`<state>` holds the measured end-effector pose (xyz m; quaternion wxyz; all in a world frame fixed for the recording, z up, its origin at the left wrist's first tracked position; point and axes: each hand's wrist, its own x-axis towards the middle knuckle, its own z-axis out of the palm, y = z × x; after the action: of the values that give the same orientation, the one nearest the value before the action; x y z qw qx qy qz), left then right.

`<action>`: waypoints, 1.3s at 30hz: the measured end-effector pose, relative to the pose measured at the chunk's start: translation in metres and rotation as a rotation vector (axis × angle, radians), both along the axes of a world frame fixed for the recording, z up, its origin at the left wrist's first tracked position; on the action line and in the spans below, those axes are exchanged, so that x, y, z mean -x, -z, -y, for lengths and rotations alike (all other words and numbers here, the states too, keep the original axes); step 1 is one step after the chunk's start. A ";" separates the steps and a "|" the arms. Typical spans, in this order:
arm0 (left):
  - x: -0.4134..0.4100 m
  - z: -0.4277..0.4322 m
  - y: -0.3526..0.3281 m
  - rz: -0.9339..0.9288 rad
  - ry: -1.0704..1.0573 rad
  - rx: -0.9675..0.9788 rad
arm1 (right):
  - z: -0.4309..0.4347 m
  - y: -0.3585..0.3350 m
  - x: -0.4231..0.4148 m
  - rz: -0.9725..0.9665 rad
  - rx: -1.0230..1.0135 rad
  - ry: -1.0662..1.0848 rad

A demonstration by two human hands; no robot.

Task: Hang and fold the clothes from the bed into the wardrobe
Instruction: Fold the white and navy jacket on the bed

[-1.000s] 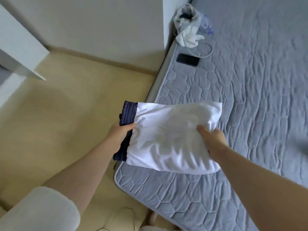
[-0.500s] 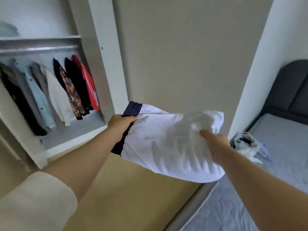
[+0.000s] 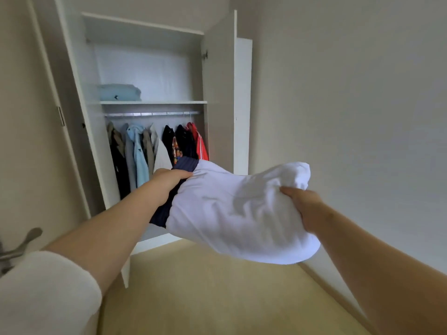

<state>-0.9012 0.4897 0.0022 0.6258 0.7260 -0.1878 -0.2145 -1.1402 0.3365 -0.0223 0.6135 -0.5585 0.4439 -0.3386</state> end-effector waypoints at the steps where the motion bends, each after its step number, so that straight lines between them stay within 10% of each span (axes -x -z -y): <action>1: -0.016 -0.005 -0.001 0.012 -0.013 -0.007 | -0.001 -0.003 -0.017 -0.002 -0.002 -0.012; 39: -0.604 0.198 -0.104 0.326 -0.400 0.181 | 0.270 -0.102 -0.680 0.341 0.205 -0.340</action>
<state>-0.2973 0.2920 0.1059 0.6797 0.7146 -0.1575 0.0507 -0.4606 0.0669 0.0794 0.6678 -0.6191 0.1974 -0.3630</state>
